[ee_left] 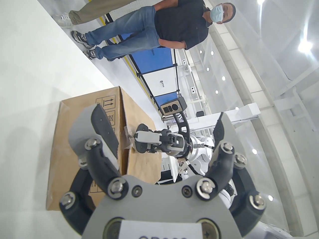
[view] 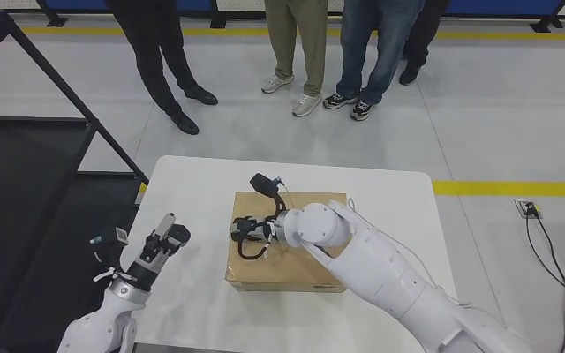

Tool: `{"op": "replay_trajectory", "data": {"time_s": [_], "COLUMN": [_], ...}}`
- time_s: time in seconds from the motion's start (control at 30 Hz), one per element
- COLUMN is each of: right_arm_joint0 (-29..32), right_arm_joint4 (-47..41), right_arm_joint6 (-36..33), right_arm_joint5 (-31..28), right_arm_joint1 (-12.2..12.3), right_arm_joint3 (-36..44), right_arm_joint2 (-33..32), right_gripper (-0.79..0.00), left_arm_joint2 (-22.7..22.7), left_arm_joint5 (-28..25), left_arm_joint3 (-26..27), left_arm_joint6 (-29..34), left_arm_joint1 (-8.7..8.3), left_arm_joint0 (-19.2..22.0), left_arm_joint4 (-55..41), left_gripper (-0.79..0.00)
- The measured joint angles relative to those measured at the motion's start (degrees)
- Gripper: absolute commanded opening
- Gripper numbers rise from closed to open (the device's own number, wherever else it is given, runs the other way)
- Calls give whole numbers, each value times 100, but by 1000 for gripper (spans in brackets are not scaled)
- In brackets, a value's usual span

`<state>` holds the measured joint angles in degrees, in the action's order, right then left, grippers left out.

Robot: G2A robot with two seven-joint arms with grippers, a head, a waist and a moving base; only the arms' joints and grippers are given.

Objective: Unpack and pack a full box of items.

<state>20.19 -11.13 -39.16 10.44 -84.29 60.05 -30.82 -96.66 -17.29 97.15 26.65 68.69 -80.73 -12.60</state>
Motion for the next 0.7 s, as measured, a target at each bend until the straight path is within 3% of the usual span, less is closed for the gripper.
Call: {"op": "replay_trajectory", "data": {"time_s": [0.23, 0.4, 0.7], "right_arm_joint0": [-99, -88, 28], "right_arm_joint4": [163, 357, 553], "right_arm_joint6": [-157, -8, -234], "right_arm_joint5": [-3, 306, 394], "right_arm_joint1": [-179, -232, -178], "right_arm_joint3": [-251, -312, -177], "right_arm_joint2": [126, 88, -180], "right_gripper": [-785, -785, -785], "left_arm_joint2": [-29, -15, 5], "left_arm_joint5": [-16, -15, -7], "left_arm_joint3": [-30, -26, -33], "left_arm_joint6": [52, 102, 121], "left_arm_joint1": [-15, -26, -42], "left_arm_joint0": [-8, 14, 36], "left_arm_joint4": [-55, -44, -30], "left_gripper": [0, 0, 0]}}
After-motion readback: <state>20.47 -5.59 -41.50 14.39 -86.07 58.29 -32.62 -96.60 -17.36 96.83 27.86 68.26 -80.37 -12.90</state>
